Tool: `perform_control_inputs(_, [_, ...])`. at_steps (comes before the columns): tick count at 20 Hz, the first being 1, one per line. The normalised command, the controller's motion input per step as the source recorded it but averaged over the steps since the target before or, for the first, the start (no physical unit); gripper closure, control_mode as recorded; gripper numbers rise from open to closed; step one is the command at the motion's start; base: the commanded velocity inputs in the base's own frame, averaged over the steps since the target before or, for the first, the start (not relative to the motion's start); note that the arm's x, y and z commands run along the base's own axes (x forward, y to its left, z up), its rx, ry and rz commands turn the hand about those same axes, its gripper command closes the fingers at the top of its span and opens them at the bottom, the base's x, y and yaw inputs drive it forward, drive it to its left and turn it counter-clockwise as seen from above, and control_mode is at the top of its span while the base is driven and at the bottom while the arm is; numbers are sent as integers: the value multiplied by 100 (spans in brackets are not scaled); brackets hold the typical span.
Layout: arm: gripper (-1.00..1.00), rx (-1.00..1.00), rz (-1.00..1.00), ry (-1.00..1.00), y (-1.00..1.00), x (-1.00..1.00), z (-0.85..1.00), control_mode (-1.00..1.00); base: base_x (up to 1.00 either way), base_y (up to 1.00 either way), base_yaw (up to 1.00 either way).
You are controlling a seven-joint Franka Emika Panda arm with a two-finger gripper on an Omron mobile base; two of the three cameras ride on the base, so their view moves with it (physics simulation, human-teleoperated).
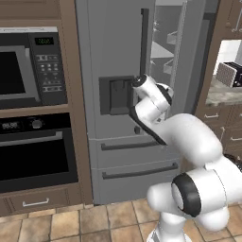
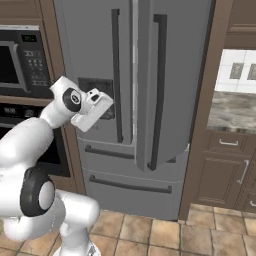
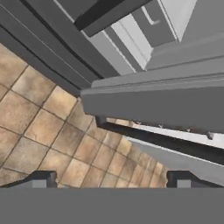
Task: Place one of the steaks on the plate and the other in the bowl. Then place the bowl in the fridge.
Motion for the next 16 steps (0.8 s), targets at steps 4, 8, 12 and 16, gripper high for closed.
perform_control_inputs(4, [-100, -8, 0, 18, -1, 97, -36, -100, 0, 0, 0])
perform_control_inputs(8, [-100, -7, 9, 17, -14, 96, -25, -100, 0, 0, 0])
perform_control_inputs(12, [-100, -6, 11, 11, -51, 76, -32, -100, 0, 0, 0])
perform_control_inputs(16, [-100, -11, 8, 14, -59, 64, -30, -100, 0, 0, 0])
